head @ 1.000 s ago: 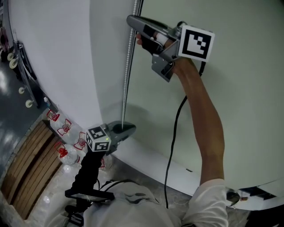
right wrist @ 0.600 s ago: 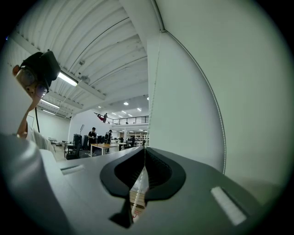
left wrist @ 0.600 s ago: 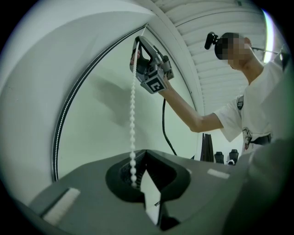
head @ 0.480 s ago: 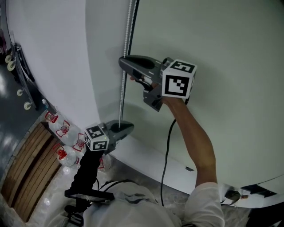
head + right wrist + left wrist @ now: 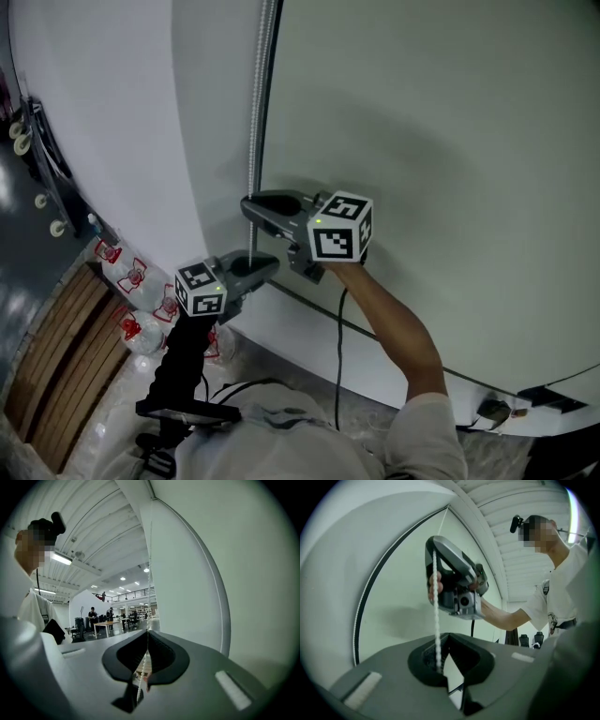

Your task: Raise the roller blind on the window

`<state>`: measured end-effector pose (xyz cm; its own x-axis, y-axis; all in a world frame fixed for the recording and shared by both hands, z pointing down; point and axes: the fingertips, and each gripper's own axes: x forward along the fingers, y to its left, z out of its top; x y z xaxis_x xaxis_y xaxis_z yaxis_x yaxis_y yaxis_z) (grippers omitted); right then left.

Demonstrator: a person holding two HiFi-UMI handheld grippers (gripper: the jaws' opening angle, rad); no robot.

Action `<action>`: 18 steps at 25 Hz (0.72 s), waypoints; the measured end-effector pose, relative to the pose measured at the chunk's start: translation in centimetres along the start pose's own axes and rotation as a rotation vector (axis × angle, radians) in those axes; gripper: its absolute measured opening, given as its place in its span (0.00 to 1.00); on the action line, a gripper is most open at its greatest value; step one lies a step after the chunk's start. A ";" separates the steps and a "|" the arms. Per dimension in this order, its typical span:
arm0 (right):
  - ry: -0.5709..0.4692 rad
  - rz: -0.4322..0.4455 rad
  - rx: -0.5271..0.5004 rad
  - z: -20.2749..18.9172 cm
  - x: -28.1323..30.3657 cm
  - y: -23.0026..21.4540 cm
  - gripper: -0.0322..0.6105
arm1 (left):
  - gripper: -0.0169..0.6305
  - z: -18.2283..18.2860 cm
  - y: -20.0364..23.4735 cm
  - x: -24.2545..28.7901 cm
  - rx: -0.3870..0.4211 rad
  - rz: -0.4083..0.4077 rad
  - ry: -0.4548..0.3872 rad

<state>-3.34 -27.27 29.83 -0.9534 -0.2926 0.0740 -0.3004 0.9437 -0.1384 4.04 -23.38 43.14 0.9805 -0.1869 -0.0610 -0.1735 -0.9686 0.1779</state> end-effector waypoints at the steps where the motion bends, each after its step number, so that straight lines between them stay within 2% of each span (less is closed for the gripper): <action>1: 0.022 -0.001 0.015 -1.8 0.1 0.1 0.07 | 0.02 -0.1 0.0 0.0 -0.001 0.001 0.002; 3: 0.061 -0.001 0.048 -5.2 0.3 0.3 0.07 | 0.02 -0.5 -0.1 -0.1 -0.004 0.003 0.012; 5: 0.061 0.006 0.084 -6.8 0.0 0.4 0.07 | 0.03 -0.9 -0.2 0.0 -0.002 0.000 0.032; 7: 0.039 0.026 0.109 -6.5 -0.3 0.7 0.07 | 0.03 -0.9 -0.3 0.0 -0.007 -0.005 0.028; 10: 0.044 0.054 0.074 -5.3 -0.4 1.0 0.08 | 0.03 -0.7 -0.5 0.0 -0.010 -0.009 0.012; 13: -0.036 0.066 0.059 -0.7 -1.0 0.2 0.31 | 0.03 -0.6 -0.7 0.0 -0.004 -0.015 0.016; 15: -0.112 0.064 0.041 4.2 -1.5 -0.7 0.32 | 0.03 -0.7 -0.6 0.0 -0.006 -0.016 0.015; 18: -0.187 0.062 -0.038 11.9 -1.9 -1.4 0.31 | 0.03 -0.9 -0.6 0.1 -0.011 -0.014 0.018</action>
<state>-1.44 -29.91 18.13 -0.9598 -0.2544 -0.1183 -0.2434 0.9648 -0.0997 4.29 -22.63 43.88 0.9843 -0.1706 -0.0458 -0.1592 -0.9691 0.1883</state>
